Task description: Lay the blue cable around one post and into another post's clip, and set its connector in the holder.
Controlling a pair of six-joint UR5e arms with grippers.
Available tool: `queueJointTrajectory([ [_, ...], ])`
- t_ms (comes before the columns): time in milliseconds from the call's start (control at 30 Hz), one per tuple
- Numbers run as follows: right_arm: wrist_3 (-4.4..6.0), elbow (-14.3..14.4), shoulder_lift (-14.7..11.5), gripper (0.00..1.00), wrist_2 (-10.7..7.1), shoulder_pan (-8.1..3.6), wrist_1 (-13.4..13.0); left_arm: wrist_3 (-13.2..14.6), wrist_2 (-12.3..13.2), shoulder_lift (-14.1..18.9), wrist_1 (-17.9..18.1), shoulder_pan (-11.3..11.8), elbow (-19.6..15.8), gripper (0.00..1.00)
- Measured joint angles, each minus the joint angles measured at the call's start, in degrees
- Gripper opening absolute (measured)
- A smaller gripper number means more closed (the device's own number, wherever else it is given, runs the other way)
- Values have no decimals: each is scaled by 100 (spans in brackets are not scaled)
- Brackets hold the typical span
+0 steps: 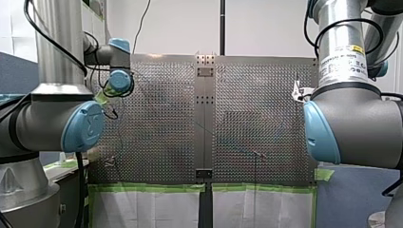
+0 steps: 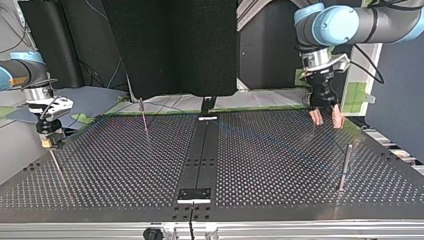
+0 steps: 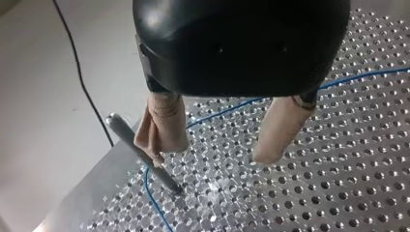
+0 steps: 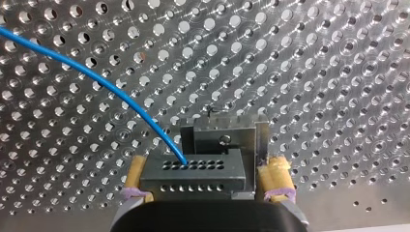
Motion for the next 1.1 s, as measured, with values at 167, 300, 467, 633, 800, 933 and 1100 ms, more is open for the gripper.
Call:
queueJointTrajectory([
  [167,0,0,0,100,0,0,0,267,-213,4,-264,-73,266,100],
  [300,0,0,0,100,0,0,0,531,-471,45,-529,-143,529,100],
  [467,0,0,0,100,0,0,-1,820,-760,196,-818,-205,819,100],
  [633,0,0,0,100,0,0,0,1095,-1033,438,-1091,-239,1093,100],
  [800,0,0,0,100,0,0,0,1403,-1179,476,-1402,-261,1328,100],
  [933,0,0,0,100,0,0,0,1646,-1107,433,-1641,-294,1429,100],
  [1100,0,0,0,100,0,0,0,1937,-1041,441,-1935,-326,1480,100],
])
